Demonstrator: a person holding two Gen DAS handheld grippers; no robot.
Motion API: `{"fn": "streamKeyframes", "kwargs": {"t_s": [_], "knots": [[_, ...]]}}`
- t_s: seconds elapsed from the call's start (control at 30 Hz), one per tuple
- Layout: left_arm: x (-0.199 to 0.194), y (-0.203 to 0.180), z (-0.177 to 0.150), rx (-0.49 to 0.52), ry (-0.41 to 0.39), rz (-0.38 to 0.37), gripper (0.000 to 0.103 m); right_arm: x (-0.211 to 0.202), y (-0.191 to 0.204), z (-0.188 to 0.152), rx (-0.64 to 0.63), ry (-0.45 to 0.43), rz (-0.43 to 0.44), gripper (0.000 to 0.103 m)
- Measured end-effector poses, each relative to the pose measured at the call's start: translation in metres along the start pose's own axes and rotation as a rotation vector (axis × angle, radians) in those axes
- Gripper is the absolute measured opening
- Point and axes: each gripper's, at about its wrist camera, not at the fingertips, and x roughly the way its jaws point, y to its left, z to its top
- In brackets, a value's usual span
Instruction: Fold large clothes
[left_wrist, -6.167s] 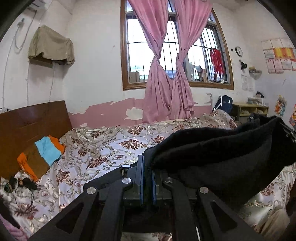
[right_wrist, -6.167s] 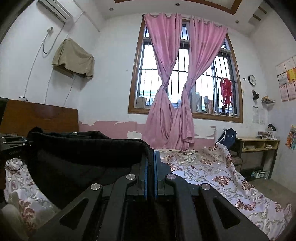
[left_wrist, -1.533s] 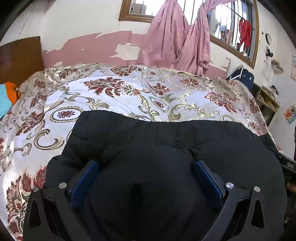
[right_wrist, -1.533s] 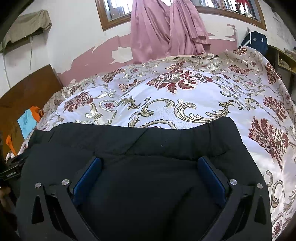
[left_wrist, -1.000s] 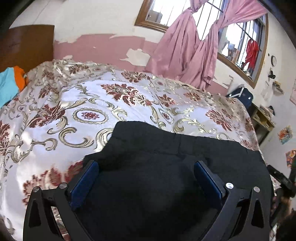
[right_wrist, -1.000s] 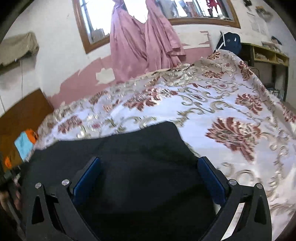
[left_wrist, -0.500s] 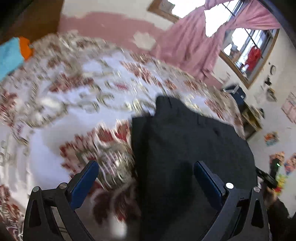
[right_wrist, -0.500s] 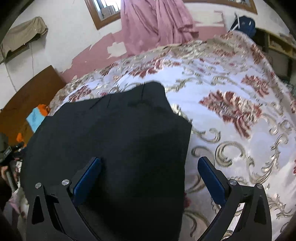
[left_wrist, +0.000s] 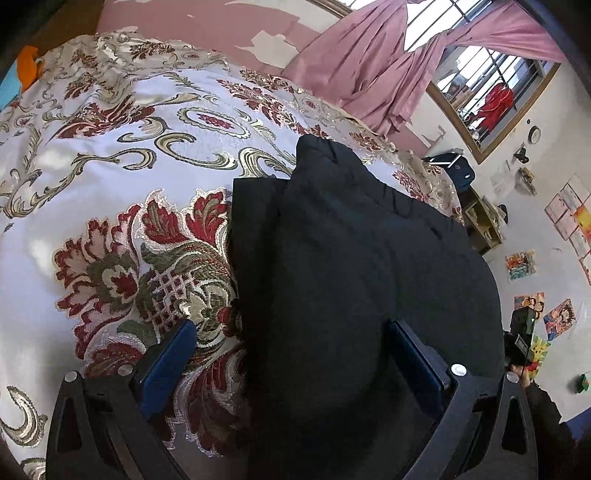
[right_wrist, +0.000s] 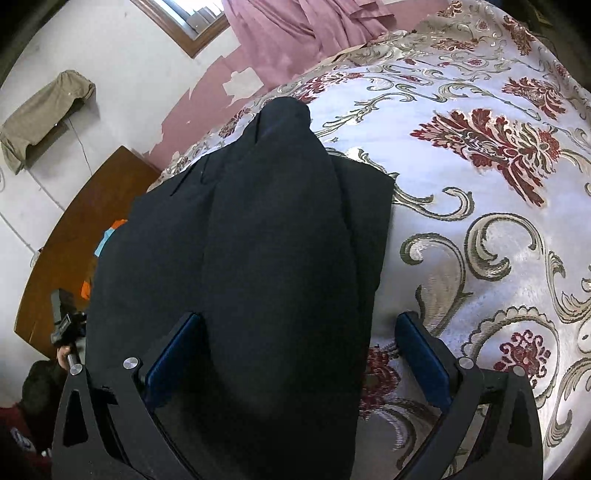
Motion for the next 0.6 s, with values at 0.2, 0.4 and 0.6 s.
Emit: {"fn": "streamKeyframes", "kwargs": {"t_s": [0.2,0.4,0.6], "knots": [[0.001,-0.009,-0.004,0.041,-0.001,0.060,0.103,0.007,0.030,-0.009,-0.099,0.054,0.091,0.102],[0.005,-0.016,-0.006,0.080,0.003,0.136,0.103,0.016,0.034,-0.010,-0.086,0.054,0.077,0.102],[0.005,-0.018,-0.004,0.100,0.025,0.144,0.103,0.016,0.035,-0.014,-0.074,0.042,0.091,0.102]]}}
